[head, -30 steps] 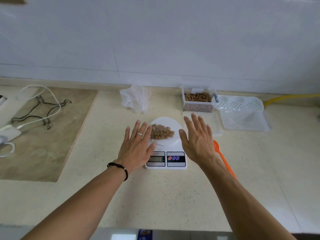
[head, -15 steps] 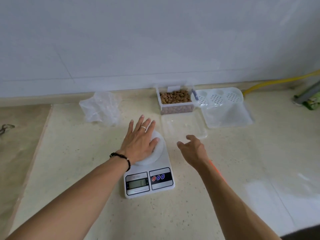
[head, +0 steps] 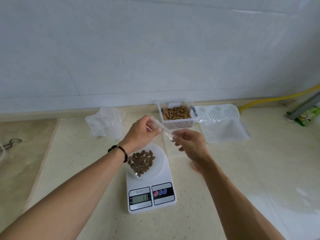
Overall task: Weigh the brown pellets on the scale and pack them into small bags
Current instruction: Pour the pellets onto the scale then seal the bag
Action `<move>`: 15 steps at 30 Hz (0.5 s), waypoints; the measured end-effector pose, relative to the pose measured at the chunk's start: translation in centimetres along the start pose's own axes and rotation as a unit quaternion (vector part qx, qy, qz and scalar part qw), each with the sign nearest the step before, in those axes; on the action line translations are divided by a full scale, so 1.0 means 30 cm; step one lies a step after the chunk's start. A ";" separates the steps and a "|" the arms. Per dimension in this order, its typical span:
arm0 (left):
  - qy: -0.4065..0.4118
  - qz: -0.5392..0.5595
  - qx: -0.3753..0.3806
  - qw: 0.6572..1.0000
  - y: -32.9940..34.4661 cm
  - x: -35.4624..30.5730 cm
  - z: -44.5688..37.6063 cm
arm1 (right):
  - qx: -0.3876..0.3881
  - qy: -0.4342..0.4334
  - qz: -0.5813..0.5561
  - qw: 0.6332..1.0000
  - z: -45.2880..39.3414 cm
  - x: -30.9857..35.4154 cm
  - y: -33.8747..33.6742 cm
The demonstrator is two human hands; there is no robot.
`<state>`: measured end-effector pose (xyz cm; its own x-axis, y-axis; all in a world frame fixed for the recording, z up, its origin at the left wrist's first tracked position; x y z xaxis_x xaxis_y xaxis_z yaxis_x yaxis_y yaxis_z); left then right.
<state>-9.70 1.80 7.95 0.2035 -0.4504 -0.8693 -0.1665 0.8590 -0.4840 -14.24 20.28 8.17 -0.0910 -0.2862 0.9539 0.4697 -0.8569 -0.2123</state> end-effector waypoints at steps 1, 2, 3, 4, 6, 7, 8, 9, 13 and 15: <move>0.002 0.035 -0.002 0.999 -0.022 -0.024 0.004 | -0.001 -0.006 -0.018 1.000 0.007 0.029 -0.006; 0.000 0.067 0.004 0.998 -0.043 -0.047 0.014 | -0.003 -0.010 -0.035 0.999 0.018 0.058 -0.014; -0.004 0.097 0.014 0.995 -0.060 -0.070 0.028 | -0.004 -0.013 -0.048 0.999 0.026 0.085 -0.020; -0.009 0.121 0.026 0.992 -0.074 -0.092 0.045 | -0.004 -0.016 -0.059 0.998 0.037 0.110 -0.025; -0.013 0.155 0.043 0.987 -0.093 -0.133 0.078 | 0.001 -0.018 -0.079 0.997 0.057 0.154 -0.033; -0.013 0.164 0.046 0.985 -0.104 -0.153 0.094 | 0.003 -0.018 -0.087 0.996 0.068 0.174 -0.037; -0.010 0.169 0.046 0.984 -0.115 -0.173 0.107 | 0.004 -0.017 -0.086 0.996 0.078 0.194 -0.042; -0.006 0.174 0.048 0.983 -0.126 -0.194 0.120 | 0.003 -0.017 -0.075 0.997 0.089 0.212 -0.047; 0.030 0.166 0.058 0.984 -0.170 -0.298 0.166 | -0.034 -0.057 0.025 0.997 0.135 0.304 -0.079; 0.050 0.154 0.059 0.985 -0.188 -0.350 0.182 | -0.049 -0.082 0.061 0.994 0.162 0.359 -0.096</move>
<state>-5.63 3.00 20.35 0.0633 -0.1807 -0.9815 -0.0914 0.9783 -0.1860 -12.31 21.76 20.08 0.1105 -0.3237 0.9397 0.3806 -0.8596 -0.3409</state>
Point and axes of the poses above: each hand's wrist, its own z-axis away from the middle knuckle, its own y-axis out of the palm, x = y × z, the point moved 3 cm from there along -z, towards the middle knuckle, and after that the axes turned 4 degrees about x, right-handed, at the moved point
